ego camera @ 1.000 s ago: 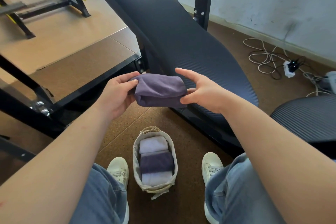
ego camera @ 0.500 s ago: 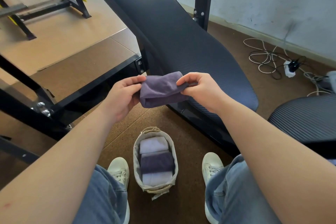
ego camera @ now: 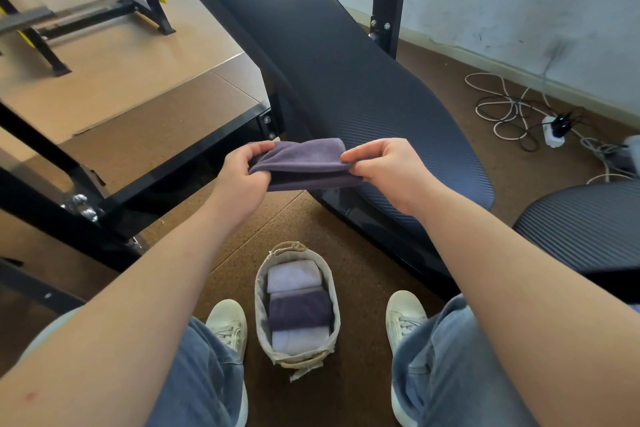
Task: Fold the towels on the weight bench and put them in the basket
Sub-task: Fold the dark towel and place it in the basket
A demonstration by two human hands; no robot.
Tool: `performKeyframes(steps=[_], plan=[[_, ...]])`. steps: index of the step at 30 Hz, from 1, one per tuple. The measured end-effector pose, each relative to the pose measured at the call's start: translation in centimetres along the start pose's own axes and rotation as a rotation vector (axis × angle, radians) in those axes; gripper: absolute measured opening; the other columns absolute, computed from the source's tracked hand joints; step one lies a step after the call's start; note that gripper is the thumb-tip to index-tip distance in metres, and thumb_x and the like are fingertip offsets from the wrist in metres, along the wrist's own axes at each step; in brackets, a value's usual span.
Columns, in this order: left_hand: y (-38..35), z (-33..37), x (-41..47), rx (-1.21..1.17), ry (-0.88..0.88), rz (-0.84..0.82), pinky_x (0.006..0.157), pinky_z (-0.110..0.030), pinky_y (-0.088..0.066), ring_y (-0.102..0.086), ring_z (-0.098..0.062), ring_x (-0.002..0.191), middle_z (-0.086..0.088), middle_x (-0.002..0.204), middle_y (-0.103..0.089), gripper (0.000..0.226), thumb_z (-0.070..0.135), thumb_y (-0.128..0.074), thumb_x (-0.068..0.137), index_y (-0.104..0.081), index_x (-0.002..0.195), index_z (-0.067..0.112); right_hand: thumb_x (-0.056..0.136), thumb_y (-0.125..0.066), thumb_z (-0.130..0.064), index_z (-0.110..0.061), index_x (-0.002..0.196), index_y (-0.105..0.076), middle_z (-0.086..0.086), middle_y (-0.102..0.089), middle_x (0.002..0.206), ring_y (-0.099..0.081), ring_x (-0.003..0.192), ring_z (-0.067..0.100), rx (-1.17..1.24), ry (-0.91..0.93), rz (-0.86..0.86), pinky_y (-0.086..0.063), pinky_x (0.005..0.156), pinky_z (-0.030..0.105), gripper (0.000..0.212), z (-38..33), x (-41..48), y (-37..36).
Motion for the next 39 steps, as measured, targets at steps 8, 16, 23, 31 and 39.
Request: performKeyframes(steps=[8,16,23,31,39], plan=[[0.5,-0.6,0.1,-0.050,-0.047,-0.059,0.100,-0.040,-0.056,-0.057,-0.019,0.123,-0.004,0.137,-0.056,0.059,-0.002,-0.063,0.090,-0.052,0.143,0.021,0.094,-0.058,0.007,-0.008,0.097,-0.071,0.019,-0.067,0.111,-0.071,0.101,0.031,0.291,-0.219,-0.103,-0.062,0.081,0.036,0.019,0.0,-0.1,-0.7],[0.4,-0.4,0.0,-0.125,-0.033,-0.040,0.099,-0.030,-0.055,-0.055,-0.018,0.127,-0.004,0.141,-0.054,0.066,-0.007,-0.064,0.088,-0.048,0.147,0.019,0.094,-0.076,-0.025,-0.009,0.128,-0.062,0.019,-0.071,0.120,-0.074,0.093,0.026,0.457,-0.483,-0.215,-0.059,0.067,0.027,0.041,-0.4,-0.9,-1.4],[0.3,-0.4,-0.1,-0.119,-0.008,-0.073,0.096,-0.028,-0.055,-0.054,-0.019,0.127,-0.004,0.143,-0.051,0.073,-0.008,-0.066,0.085,-0.044,0.150,0.019,0.093,-0.076,-0.017,-0.009,0.114,-0.068,0.013,-0.075,0.105,-0.073,0.084,0.020,0.362,-0.473,-0.182,-0.059,0.068,0.027,0.024,-0.2,-1.0,-1.3],[0.8,-0.5,0.3,-0.138,0.083,-0.191,0.090,-0.031,-0.049,-0.047,-0.031,0.129,-0.008,0.149,-0.036,0.091,0.014,-0.062,0.061,-0.040,0.150,0.022,0.096,-0.064,-0.004,-0.006,0.095,-0.063,0.011,-0.067,0.083,-0.065,0.072,0.019,0.475,-0.390,-0.114,-0.058,0.068,0.028,0.002,-0.8,-0.6,-0.3],[0.1,0.7,-0.4,-0.617,0.208,-0.163,0.098,-0.034,-0.054,-0.058,-0.021,0.120,-0.006,0.127,-0.061,0.033,0.019,-0.052,0.100,-0.058,0.132,0.016,0.095,-0.056,-0.003,-0.006,0.101,-0.060,0.019,-0.073,0.104,-0.075,0.085,0.027,0.533,-0.449,-0.261,-0.061,0.076,0.037,0.008,-0.8,-0.9,-0.5]])
Point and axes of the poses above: each hand's wrist, its own x-axis towards the middle knuckle, its own y-axis out of the back of the hand, z = x × y, the point moved 1 cm from there along x, towards the middle knuckle
